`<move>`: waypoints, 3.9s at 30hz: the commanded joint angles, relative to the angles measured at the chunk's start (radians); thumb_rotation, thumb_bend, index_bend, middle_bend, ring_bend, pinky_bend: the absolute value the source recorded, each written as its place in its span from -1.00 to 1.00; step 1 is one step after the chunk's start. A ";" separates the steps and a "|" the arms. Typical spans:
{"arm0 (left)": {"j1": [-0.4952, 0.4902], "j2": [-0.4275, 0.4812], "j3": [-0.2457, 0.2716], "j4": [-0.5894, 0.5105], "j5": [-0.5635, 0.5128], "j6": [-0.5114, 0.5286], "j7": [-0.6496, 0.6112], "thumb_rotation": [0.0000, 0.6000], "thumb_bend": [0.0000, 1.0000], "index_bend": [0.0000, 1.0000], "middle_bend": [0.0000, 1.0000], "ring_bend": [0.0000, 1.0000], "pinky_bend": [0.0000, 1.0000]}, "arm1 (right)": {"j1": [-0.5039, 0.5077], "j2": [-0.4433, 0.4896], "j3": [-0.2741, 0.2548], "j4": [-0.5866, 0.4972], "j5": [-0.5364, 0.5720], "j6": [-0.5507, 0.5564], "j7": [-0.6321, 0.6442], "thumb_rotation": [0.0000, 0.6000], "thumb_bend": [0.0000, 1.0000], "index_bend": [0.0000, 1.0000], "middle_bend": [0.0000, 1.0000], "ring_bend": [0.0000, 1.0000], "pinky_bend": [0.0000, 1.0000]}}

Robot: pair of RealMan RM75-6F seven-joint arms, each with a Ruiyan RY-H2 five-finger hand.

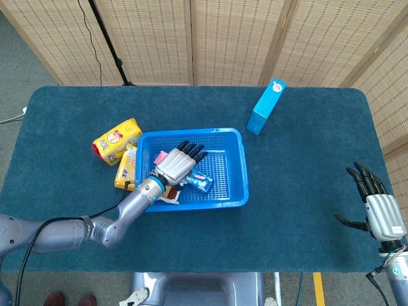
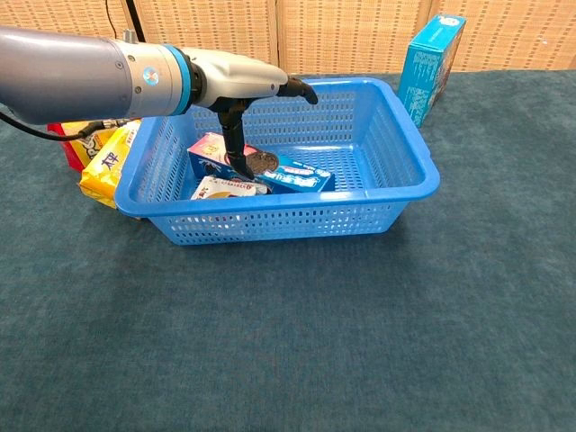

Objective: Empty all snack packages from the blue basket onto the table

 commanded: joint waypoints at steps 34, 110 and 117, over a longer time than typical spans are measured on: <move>-0.017 -0.127 -0.047 0.141 0.062 0.049 -0.110 1.00 -0.45 0.44 0.17 0.07 0.26 | 0.007 0.003 0.001 0.000 0.004 -0.024 0.019 1.00 -1.00 -1.00 -1.00 -1.00 -0.80; 0.031 0.150 0.053 -0.224 0.043 -0.012 0.041 1.00 -1.00 -1.00 -1.00 -1.00 -1.00 | 0.014 0.016 -0.017 -0.031 -0.003 -0.047 -0.003 1.00 -1.00 -1.00 -1.00 -1.00 -0.80; -0.074 0.101 0.108 -0.228 -0.211 0.015 0.168 1.00 -1.00 -1.00 -1.00 -1.00 -1.00 | 0.017 0.014 -0.014 -0.023 0.008 -0.057 0.002 1.00 -1.00 -1.00 -1.00 -1.00 -0.80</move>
